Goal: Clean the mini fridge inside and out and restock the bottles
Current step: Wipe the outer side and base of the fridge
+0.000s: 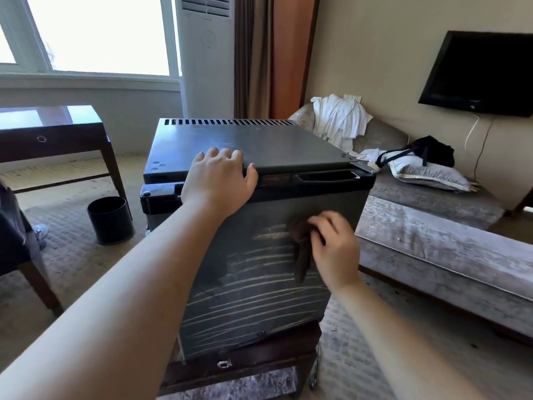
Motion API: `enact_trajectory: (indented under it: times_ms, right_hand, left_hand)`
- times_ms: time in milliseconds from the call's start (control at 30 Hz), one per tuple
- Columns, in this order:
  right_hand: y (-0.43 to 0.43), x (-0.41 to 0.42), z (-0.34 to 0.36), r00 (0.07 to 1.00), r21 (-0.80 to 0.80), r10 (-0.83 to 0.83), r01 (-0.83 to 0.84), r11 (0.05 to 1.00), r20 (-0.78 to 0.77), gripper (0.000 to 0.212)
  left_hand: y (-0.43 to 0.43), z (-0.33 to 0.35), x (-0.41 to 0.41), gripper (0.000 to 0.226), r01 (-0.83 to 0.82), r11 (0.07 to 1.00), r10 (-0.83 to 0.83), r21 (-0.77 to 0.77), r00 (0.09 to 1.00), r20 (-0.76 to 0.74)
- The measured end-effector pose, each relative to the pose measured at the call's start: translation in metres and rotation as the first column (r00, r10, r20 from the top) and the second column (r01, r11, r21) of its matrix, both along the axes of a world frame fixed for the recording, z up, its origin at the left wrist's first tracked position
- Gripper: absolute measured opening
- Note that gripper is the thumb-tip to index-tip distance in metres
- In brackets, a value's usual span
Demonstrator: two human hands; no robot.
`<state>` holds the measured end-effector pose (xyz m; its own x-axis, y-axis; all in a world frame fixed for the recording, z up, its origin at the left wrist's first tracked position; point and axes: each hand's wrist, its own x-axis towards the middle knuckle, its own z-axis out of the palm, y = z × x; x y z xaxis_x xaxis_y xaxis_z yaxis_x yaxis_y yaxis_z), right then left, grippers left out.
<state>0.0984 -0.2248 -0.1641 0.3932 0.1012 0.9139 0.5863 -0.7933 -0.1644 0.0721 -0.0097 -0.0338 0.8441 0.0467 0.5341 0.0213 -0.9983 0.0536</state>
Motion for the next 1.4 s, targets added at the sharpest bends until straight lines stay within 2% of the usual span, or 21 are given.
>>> enact_trajectory:
  times_ms: [100,200,267,433,500,633,767,867,933,1033,1133,1300,1400]
  right_hand:
    - [-0.009,-0.003,-0.051,0.977,-0.098,0.019,-0.041,0.994,-0.211,0.017]
    - [-0.017,-0.004,-0.068,0.917,-0.132,-0.001,-0.056,0.99,-0.398,0.03]
    - [-0.016,-0.004,-0.051,0.918,-0.109,0.013,-0.061,0.992,-0.396,0.03]
    - [0.002,-0.002,0.043,0.965,0.118,0.115,-0.09,0.989,-0.234,0.024]
    - [0.01,-0.001,0.061,0.968,0.172,0.135,-0.099,0.98,-0.213,0.02]
    - [0.022,-0.007,0.027,0.934,0.178,0.167,-0.115,0.977,-0.315,0.02]
    - [0.016,-0.01,-0.035,0.846,-0.025,0.063,-0.091,0.996,-0.53,0.019]
    - [0.009,-0.015,-0.048,0.764,-0.077,0.0,-0.065,0.995,-0.645,0.013]
    - [0.011,-0.016,-0.027,0.805,-0.032,0.033,-0.064,0.997,-0.592,0.013]
    - [0.023,-0.013,0.034,0.909,0.11,0.13,-0.093,0.989,-0.395,0.016]
    - [0.033,-0.009,0.071,0.927,0.168,0.166,-0.114,0.979,-0.337,0.018]
    - [0.041,-0.016,0.023,0.912,0.109,0.155,-0.123,0.986,-0.381,0.023]
    - [0.043,-0.022,-0.033,0.885,-0.12,0.057,-0.126,0.985,-0.462,0.027]
  left_hand:
    - [0.001,-0.001,0.001,0.046,0.0,1.0,0.0,0.0,1.0,0.0]
    - [0.001,-0.001,0.0,0.046,0.0,1.0,0.0,0.003,1.0,0.004]
    - [0.0,0.0,0.0,0.046,0.002,1.0,-0.002,0.0,1.0,0.008]
    - [-0.001,0.0,-0.001,0.044,0.003,1.0,-0.003,-0.018,1.0,0.01]
    - [-0.001,-0.001,-0.001,0.043,0.003,1.0,-0.003,-0.019,1.0,0.006]
    - [-0.001,-0.001,0.0,0.043,-0.001,1.0,0.001,-0.005,1.0,0.01]
    - [0.0,-0.001,0.001,0.043,-0.003,1.0,0.003,-0.015,1.0,0.007]
    - [-0.002,0.0,-0.002,0.043,-0.007,1.0,0.007,-0.01,1.0,-0.013]
    - [-0.002,0.0,-0.002,0.043,-0.009,1.0,0.009,-0.007,1.0,-0.011]
    - [-0.001,0.0,-0.001,0.042,-0.004,1.0,0.004,-0.015,1.0,-0.005]
    - [-0.001,-0.001,-0.001,0.043,-0.005,1.0,0.005,-0.014,1.0,-0.011]
    - [0.0,-0.002,0.001,0.043,-0.002,1.0,0.002,0.0,1.0,0.012]
    - [0.001,-0.002,0.002,0.043,-0.008,1.0,0.008,-0.005,1.0,0.011]
